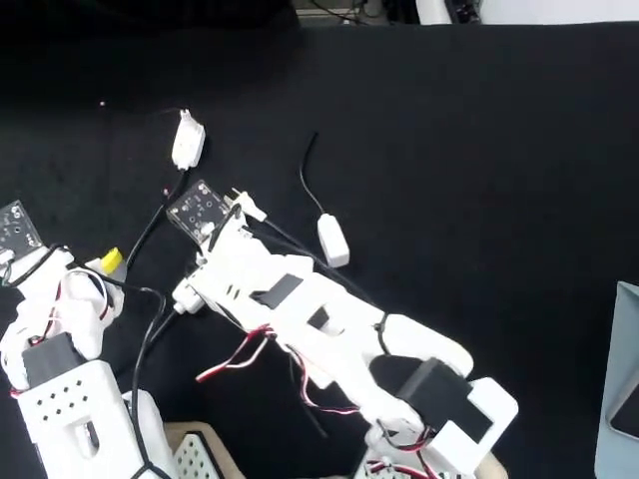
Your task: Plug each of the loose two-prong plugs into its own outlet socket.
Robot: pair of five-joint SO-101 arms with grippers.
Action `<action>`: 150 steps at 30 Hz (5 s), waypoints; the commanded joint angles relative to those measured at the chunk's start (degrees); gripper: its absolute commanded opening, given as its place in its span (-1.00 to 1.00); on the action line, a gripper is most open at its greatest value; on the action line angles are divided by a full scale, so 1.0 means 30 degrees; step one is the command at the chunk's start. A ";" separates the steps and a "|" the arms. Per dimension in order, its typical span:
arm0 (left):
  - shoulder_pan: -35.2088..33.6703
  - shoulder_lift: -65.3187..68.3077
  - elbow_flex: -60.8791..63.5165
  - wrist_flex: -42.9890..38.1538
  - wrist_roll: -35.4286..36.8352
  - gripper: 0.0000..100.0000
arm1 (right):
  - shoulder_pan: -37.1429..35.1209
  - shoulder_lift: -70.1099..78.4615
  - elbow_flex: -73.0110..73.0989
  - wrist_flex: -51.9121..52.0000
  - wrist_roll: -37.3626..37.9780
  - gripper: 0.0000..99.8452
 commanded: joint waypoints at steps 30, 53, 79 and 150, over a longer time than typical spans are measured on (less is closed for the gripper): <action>0.0015 -0.0176 0.0278 -0.0410 0.0059 -0.42 | 0.0147 0.1978 -0.2212 0.3370 0.1817 -0.95; 0.4029 0.0029 -0.3209 0.4161 -0.5832 -0.42 | 0.3458 -1.5751 -0.1128 1.6264 0.1407 -0.86; 0.8864 1.6000 -0.5641 -0.2315 -0.7385 -0.30 | 0.8762 -2.0264 0.6784 1.2513 -0.0557 -0.86; 0.6549 0.7297 -0.9333 0.4689 -0.2227 -0.29 | 0.8527 -1.4403 0.4176 1.2484 -0.0557 -0.86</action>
